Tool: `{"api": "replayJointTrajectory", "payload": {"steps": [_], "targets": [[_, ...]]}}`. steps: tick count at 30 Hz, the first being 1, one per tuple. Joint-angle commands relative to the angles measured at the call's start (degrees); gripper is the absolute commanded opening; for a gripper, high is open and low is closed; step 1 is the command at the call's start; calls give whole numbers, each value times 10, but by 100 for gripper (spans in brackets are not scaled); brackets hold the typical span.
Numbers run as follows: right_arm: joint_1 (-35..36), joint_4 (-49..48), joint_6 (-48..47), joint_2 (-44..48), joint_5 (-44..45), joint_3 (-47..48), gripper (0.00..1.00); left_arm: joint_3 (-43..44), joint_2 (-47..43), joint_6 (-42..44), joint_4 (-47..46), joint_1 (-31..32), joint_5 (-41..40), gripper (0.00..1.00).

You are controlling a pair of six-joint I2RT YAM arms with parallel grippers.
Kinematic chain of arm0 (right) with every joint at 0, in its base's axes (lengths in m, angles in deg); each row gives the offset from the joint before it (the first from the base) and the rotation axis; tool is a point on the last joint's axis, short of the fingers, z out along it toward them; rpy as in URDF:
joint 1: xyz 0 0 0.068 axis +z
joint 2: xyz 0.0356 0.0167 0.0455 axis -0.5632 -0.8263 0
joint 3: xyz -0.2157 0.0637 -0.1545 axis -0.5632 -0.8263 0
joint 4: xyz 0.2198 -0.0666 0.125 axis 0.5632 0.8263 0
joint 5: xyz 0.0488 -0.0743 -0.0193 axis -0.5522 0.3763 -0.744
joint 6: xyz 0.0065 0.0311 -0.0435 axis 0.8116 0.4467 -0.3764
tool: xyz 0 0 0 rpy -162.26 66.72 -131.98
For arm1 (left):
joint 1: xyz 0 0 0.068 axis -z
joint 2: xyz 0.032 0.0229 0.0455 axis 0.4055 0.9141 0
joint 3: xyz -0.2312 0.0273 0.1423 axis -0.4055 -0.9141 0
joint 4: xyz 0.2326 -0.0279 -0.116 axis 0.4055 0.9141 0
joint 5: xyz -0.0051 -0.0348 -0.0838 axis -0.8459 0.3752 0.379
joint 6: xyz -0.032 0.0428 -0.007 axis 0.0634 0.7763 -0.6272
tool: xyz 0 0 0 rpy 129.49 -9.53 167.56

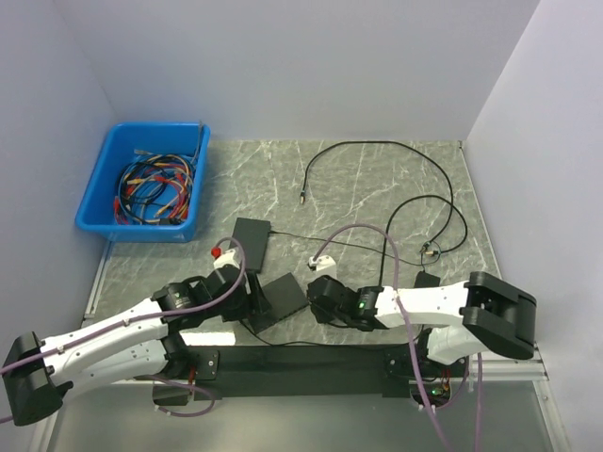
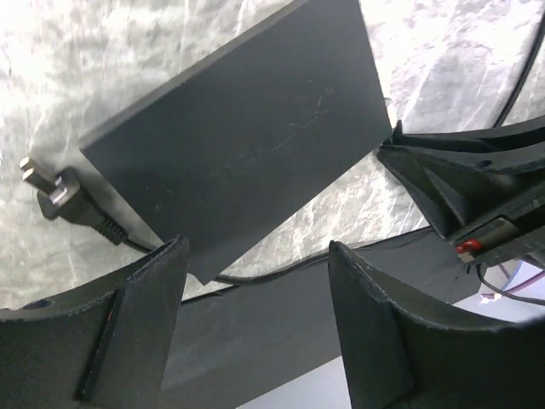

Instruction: Insert the plug into the switch port

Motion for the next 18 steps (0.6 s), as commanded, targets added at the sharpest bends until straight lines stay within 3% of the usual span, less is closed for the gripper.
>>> {"api": "replayJointTrajectory", "payload": {"steps": [1, 8, 18], "targets": [[9, -37, 22, -23, -10, 16, 0, -17, -1, -45, 10, 8, -8, 72], [8, -43, 9, -84, -16, 65, 0, -37, 50, -92, -4, 58, -33, 77], [-21, -41, -22, -190, -14, 188, 0, -75, 76, -100, -72, 60, -40, 79]]}}
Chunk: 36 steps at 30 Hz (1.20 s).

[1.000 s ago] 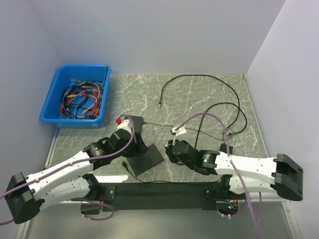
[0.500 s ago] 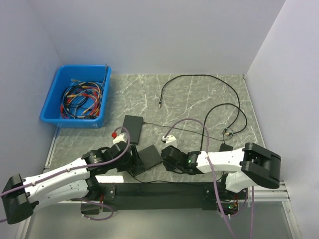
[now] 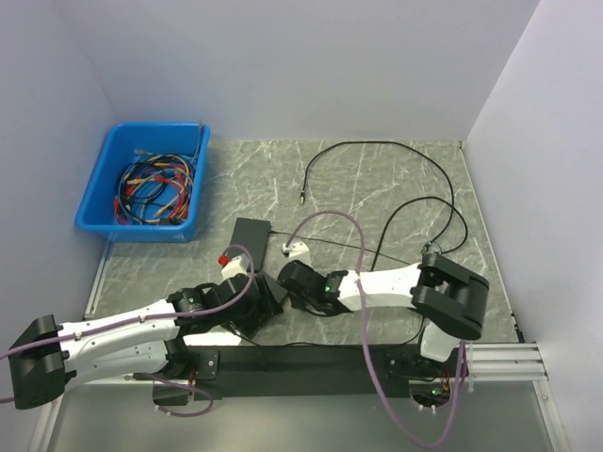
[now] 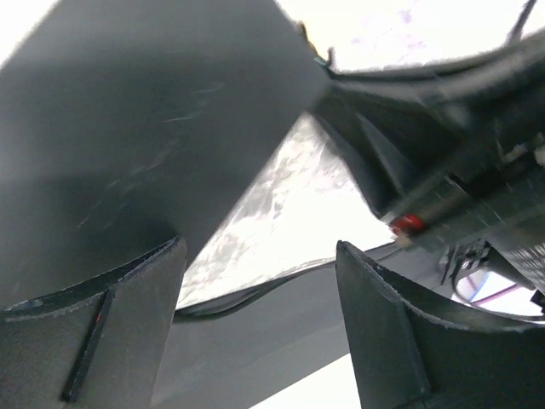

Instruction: Insert the plug into the switch port

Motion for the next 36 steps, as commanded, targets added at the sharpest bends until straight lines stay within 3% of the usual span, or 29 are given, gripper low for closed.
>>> {"api": "replayJointTrajectory", "payload": {"steps": [1, 7, 14, 19, 21, 25, 29, 36], "targets": [[-14, -33, -4, -38, -26, 67, 0, -27, 30, -3, 23, 3, -28, 79], [-64, -30, -24, -73, -41, 115, 0, 26, 64, 23, 35, 2, -77, 80], [-89, 12, -52, 64, 28, 42, 0, 90, 7, 73, 72, -11, -144, 82], [-90, 53, -52, 144, 11, -10, 0, 41, -49, 148, -7, -134, -71, 81], [-85, 41, -62, 176, -46, -39, 0, 28, -48, 175, -41, -172, -24, 81], [-63, 42, -83, 203, -79, -62, 0, 2, -17, 196, -93, -244, 26, 81], [-32, 41, -106, 189, -92, -58, 0, -28, 18, 194, -153, -288, 78, 80], [21, 40, -112, 100, -76, -13, 0, -75, 18, 208, -227, -296, 113, 79]]}}
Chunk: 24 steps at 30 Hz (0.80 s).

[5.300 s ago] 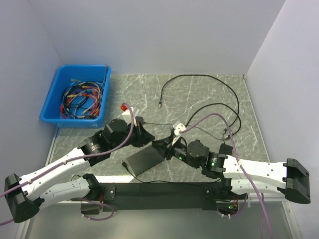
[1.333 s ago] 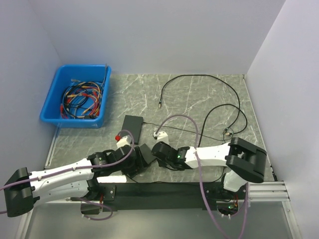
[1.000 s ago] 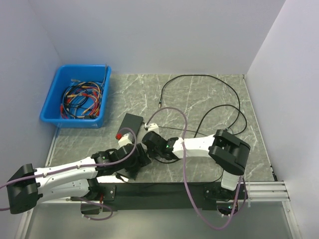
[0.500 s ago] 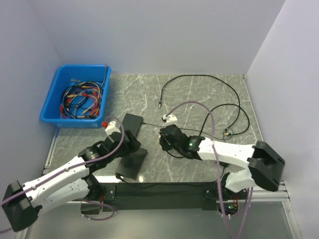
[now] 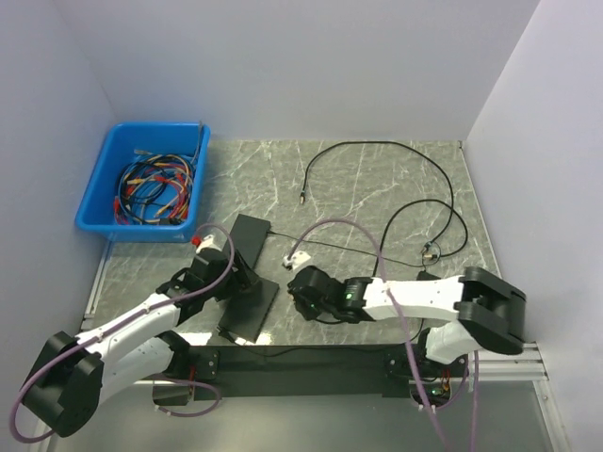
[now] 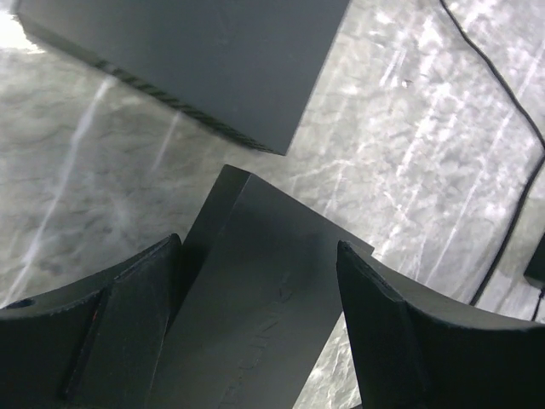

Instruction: Insert the plug into the switch port

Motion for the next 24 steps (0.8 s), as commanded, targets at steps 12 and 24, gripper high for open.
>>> {"api": "replayJointTrajectory", "payload": {"steps": [12, 24], "targets": [[18, 1, -31, -122, -19, 98, 0, -75, -20, 11, -164, -2, 45, 77], [27, 23, -36, -141, -26, 121, 0, -85, 33, 3, -221, -3, 53, 75]]}}
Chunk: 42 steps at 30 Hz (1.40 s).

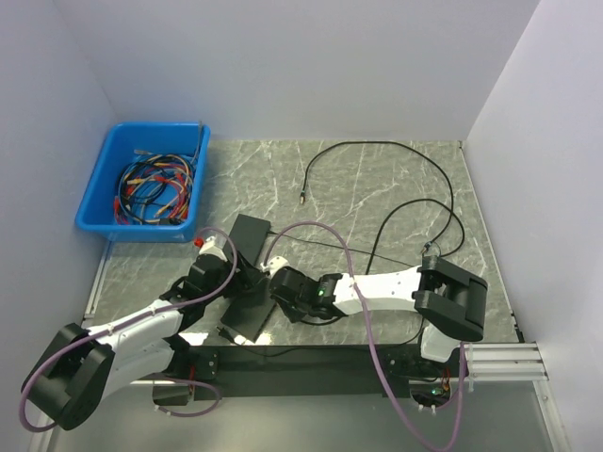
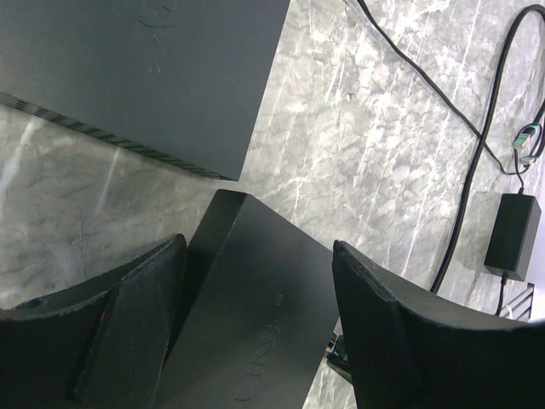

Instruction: Insert the plug into the switch port

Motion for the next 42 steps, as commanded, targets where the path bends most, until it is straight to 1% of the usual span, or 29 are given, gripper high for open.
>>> {"api": "replayJointTrajectory", "payload": {"steps": [1, 13, 23, 28, 32, 42], "targets": [[8, 0, -3, -5, -2, 25, 0, -12, 4, -2, -19, 0, 16, 75], [9, 3, -6, -26, 10, 46, 0, -9, 6, 13, -18, 0, 34, 75], [8, 15, -22, -20, 37, 64, 0, -15, 48, 17, -54, 0, 59, 73], [9, 8, -29, -10, 42, 68, 0, -17, 49, 14, -62, 0, 63, 73], [7, 6, -31, -12, 56, 75, 0, -26, 46, 9, -72, 0, 72, 72], [4, -1, -34, -25, 59, 83, 0, -29, 49, 7, -73, 0, 82, 72]]}}
